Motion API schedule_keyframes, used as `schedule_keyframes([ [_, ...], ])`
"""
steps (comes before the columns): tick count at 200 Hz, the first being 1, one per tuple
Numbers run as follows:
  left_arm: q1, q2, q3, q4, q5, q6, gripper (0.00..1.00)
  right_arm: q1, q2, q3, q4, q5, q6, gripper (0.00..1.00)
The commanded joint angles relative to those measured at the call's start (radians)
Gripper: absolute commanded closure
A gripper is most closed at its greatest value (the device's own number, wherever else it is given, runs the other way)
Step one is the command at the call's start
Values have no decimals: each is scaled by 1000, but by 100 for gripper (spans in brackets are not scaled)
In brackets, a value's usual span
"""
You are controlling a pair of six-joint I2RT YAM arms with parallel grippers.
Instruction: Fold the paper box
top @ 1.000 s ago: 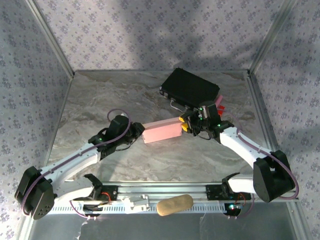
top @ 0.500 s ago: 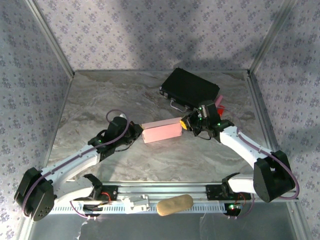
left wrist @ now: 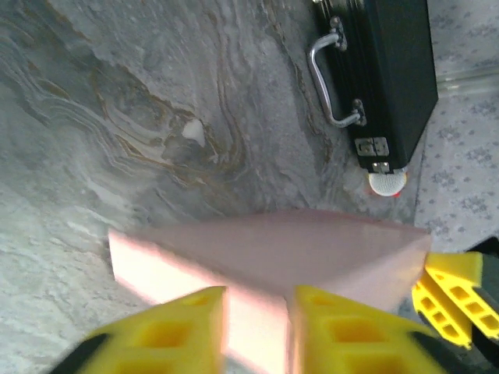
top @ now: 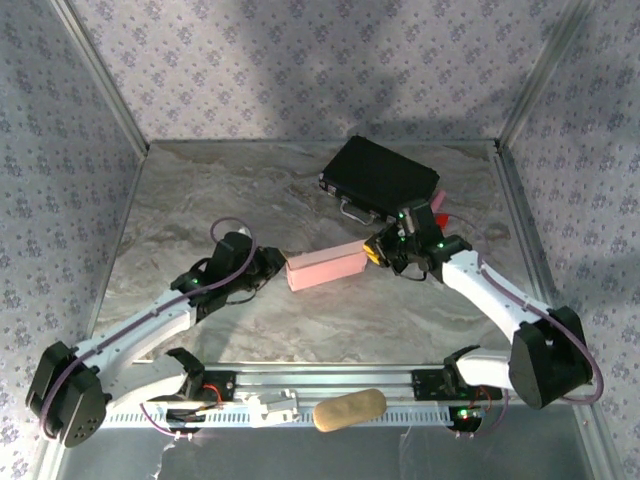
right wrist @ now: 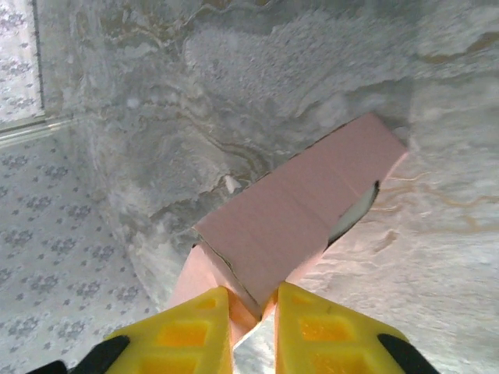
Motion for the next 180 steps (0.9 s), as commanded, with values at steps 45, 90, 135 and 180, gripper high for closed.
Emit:
schedule_keyframes([
  [45, -51, -79, 81, -149, -28, 55, 54, 18, -138, -68, -177, 132, -92, 76],
  [90, -131, -4, 69, -98, -40, 53, 54, 37, -183, -257, -26, 118, -37, 64],
  [135, -131, 20, 69, -104, -53, 77, 55, 89, -50, -233, 76, 65, 24, 70],
  [180, -42, 7, 87, -164, -10, 226, 31, 81, -87, -29, -158, 256, -336, 1],
])
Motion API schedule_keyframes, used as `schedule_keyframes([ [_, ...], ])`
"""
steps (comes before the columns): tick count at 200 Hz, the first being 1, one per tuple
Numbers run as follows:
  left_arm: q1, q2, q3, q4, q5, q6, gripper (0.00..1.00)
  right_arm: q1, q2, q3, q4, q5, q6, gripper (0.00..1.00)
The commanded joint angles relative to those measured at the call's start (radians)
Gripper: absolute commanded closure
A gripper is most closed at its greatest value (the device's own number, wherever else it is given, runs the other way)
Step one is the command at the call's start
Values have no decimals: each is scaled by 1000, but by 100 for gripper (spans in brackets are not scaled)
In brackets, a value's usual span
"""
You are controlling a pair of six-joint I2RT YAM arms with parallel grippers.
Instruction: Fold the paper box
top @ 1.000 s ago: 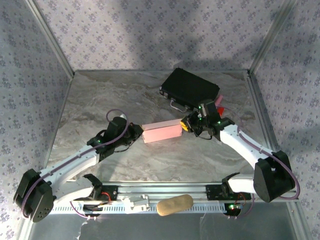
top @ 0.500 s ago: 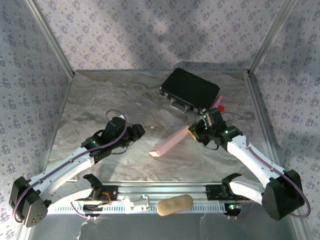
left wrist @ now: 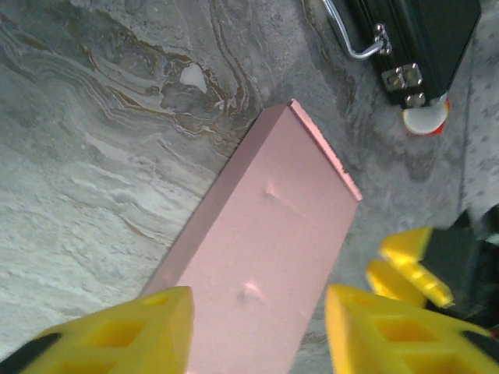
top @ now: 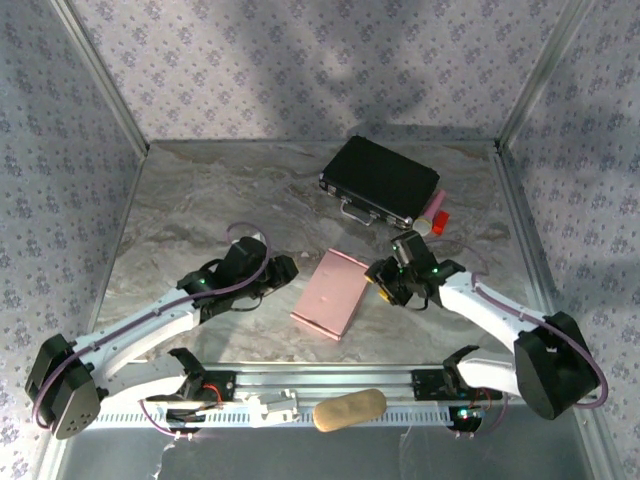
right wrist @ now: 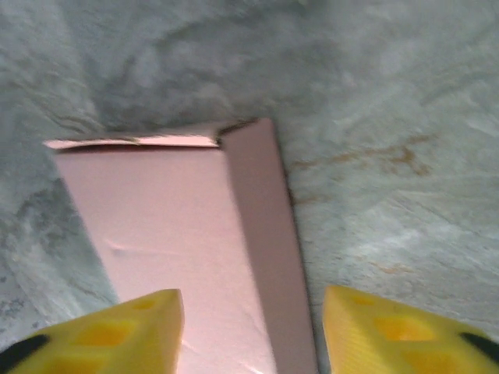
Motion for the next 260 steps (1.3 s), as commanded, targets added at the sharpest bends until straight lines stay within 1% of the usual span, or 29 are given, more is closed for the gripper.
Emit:
schedule_keyframes([
  [1, 73, -20, 35, -47, 30, 127, 29, -4, -43, 164, -160, 176, -267, 1],
  [3, 85, -20, 36, -49, 38, 140, 23, -4, -45, 173, -183, 199, -280, 1],
  [6, 104, -20, 38, -51, 50, 157, 5, -6, -48, 197, -218, 236, -295, 1],
  [9, 118, -21, 40, -51, 61, 170, 1, -9, -49, 214, -243, 271, -324, 1],
  [14, 155, -24, 47, -57, 78, 197, 0, -12, -53, 242, -320, 325, -354, 1],
  [20, 195, -27, 55, -76, 90, 227, 0, -15, -62, 279, -386, 422, -397, 1],
  [29, 253, -31, 82, -109, 97, 275, 0, -2, -81, 316, -443, 559, -455, 1],
  [45, 332, -48, 129, -161, 74, 364, 0, -3, -126, 352, -508, 697, -505, 1],
  [61, 384, -69, 167, -221, -41, 412, 0, -24, -176, 356, -491, 765, -541, 1],
  [72, 420, -81, 182, -250, -116, 422, 0, -27, -215, 345, -479, 860, -525, 1],
  [83, 452, -93, 185, -264, -216, 423, 0, -29, -265, 316, -462, 943, -514, 1],
  [91, 465, -104, 179, -265, -303, 424, 0, -34, -303, 278, -417, 988, -548, 1],
  [96, 471, -111, 170, -257, -349, 440, 0, -48, -330, 240, -358, 987, -586, 1],
  [100, 473, -119, 157, -236, -373, 468, 0, -63, -353, 200, -303, 979, -671, 1],
  [103, 474, -127, 141, -212, -388, 499, 0, -75, -369, 168, -218, 967, -717, 1],
  [112, 475, -149, 88, -122, -411, 607, 0, -113, -415, 59, -21, 896, -881, 1],
  [118, 477, -162, 46, -55, -417, 687, 0, -142, -443, -14, 108, 823, -963, 1],
  [128, 477, -182, -22, 39, -445, 817, 0, -187, -476, -120, 285, 774, -1042, 1],
  [138, 484, -194, -91, 123, -501, 878, 0, -226, -492, -201, 388, 741, -1072, 1],
  [145, 501, -197, -131, 179, -493, 914, 0, -257, -489, -237, 428, 713, -1092, 1],
  [163, 559, -186, -227, 313, -401, 946, 0, -318, -442, -283, 473, 662, -1090, 1],
  [175, 565, -169, -298, 464, -352, 981, 0, -348, -404, -310, 520, 632, -1083, 1],
  [181, 566, -163, -292, 465, -335, 1000, 0, -352, -389, -325, 561, 624, -1083, 1],
  [192, 568, -134, -305, 527, -357, 1019, 0, -354, -367, -357, 624, 628, -1092, 1],
  [208, 592, -59, -315, 616, -373, 1070, 0, -364, -327, -388, 696, 631, -1102, 1],
  [222, 626, 27, -327, 708, -352, 1088, 0, -386, -279, -411, 784, 611, -1113, 1],
  [243, 667, 206, -329, 865, -337, 1108, 0, -416, -179, -430, 899, 595, -1136, 1],
  [252, 669, 241, -277, 797, -306, 1126, 0, -434, -135, -430, 946, 589, -1160, 1],
  [260, 671, 278, -261, 823, -299, 1140, 0, -447, -117, -418, 940, 564, -1148, 1],
])
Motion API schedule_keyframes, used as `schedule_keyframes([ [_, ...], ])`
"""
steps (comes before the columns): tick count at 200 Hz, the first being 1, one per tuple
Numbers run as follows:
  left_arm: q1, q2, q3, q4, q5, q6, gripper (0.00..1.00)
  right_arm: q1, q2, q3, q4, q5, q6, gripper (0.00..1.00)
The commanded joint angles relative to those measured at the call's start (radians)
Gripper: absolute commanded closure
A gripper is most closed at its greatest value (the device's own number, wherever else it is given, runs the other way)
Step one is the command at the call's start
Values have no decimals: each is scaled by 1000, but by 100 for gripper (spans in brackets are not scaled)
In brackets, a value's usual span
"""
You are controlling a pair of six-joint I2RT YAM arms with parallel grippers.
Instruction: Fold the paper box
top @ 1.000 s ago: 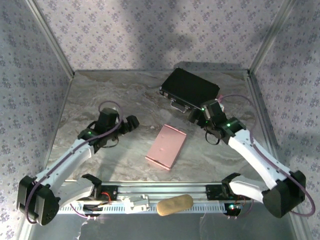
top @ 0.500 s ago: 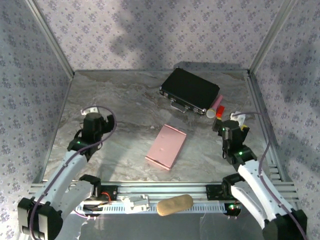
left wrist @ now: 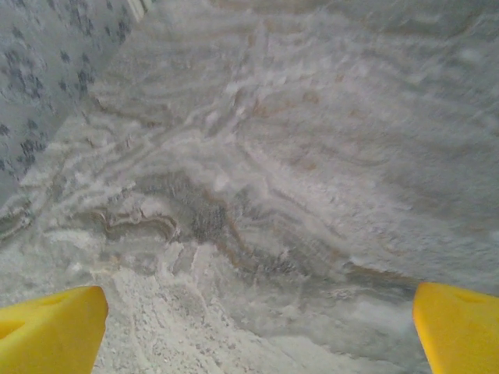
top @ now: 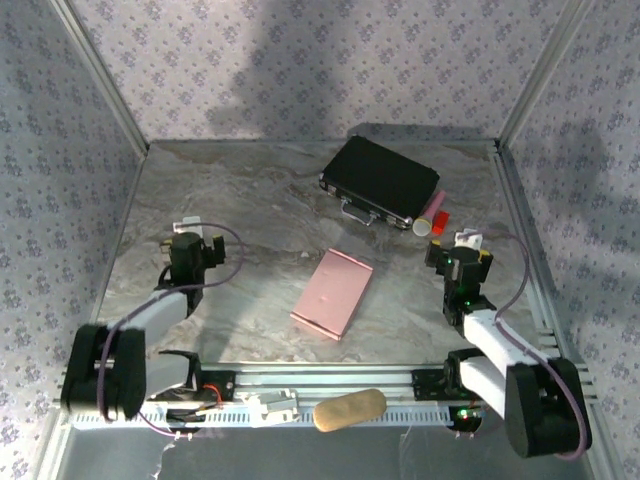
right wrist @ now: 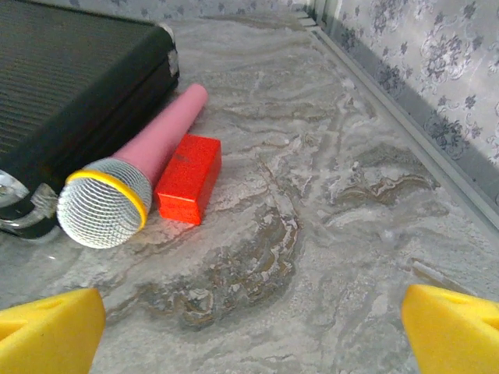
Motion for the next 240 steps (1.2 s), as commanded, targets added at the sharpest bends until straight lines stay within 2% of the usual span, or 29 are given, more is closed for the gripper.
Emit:
schedule_keyframes([
  [1, 13, 92, 49, 135, 53, 70, 0, -38, 63, 0, 163, -47, -40, 1],
  [45, 28, 156, 65, 226, 68, 112, 0, -80, 145, 15, 247, -74, -35, 1],
  [92, 40, 166, 79, 214, 120, 103, 0, -128, 236, 30, 353, -155, -37, 1],
  [109, 66, 214, 21, 380, 159, 61, 0, -131, 270, 57, 348, -161, -51, 1],
  [127, 140, 329, -25, 597, 232, -2, 0, -140, 332, 51, 421, -179, -60, 1],
  [138, 162, 282, 0, 452, 244, -35, 0, -147, 379, 45, 477, -195, -60, 1],
  [149, 164, 313, 0, 514, 253, -30, 0, -148, 419, 48, 510, -203, -60, 1],
  [161, 165, 292, 13, 447, 252, -34, 0, -148, 460, 49, 542, -207, -59, 1],
  [170, 164, 304, 9, 479, 250, -32, 0, -148, 491, 41, 588, -213, -66, 1],
  [209, 165, 299, 17, 456, 249, -34, 0, -145, 486, 65, 537, -215, -70, 1],
  [232, 164, 299, 18, 451, 247, -32, 0, -123, 501, 159, 382, -252, -115, 1],
  [240, 161, 301, 19, 452, 244, -28, 0, -112, 504, 158, 382, -241, -124, 1],
])
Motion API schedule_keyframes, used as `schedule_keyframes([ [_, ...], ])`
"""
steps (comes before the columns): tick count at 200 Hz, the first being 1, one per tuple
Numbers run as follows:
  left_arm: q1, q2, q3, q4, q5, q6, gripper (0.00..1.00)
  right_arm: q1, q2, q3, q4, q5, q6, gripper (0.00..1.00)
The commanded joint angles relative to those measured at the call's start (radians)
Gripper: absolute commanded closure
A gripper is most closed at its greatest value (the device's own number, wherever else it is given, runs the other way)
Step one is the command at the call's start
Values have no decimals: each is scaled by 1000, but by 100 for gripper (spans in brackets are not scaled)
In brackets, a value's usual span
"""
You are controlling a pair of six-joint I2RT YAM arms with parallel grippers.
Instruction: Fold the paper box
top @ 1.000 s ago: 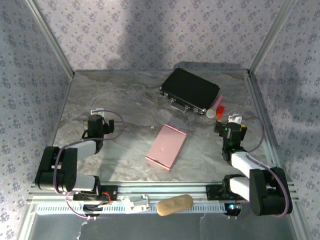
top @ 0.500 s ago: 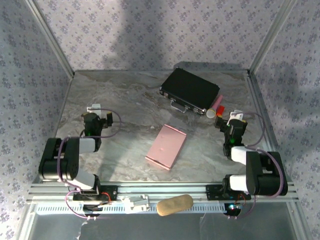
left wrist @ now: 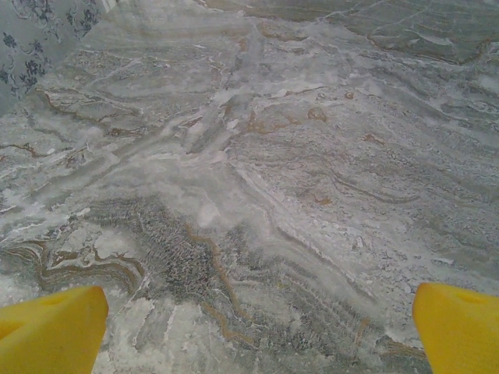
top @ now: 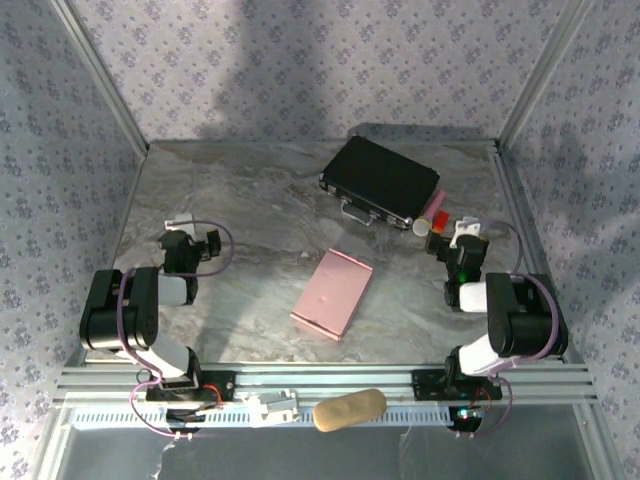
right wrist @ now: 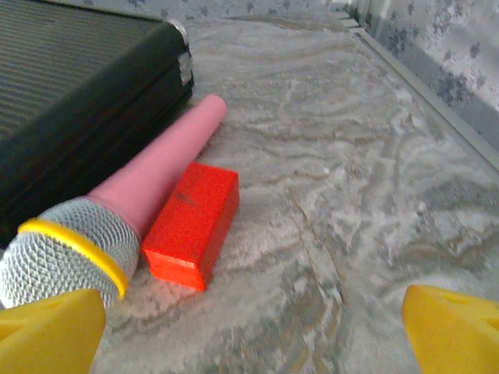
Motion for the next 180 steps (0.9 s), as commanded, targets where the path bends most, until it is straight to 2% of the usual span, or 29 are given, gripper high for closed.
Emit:
schedule_keyframes([
  [1, -3, -11, 22, 35, 19, -8, 0, 24, 19, 68, -66, -24, -54, 1],
  [35, -30, -6, 49, -10, 36, 37, 0, 24, 19, 70, -68, -26, -54, 1],
  [180, -29, -5, 48, -12, 37, 36, 0, 20, 18, 71, -71, -34, -53, 1],
])
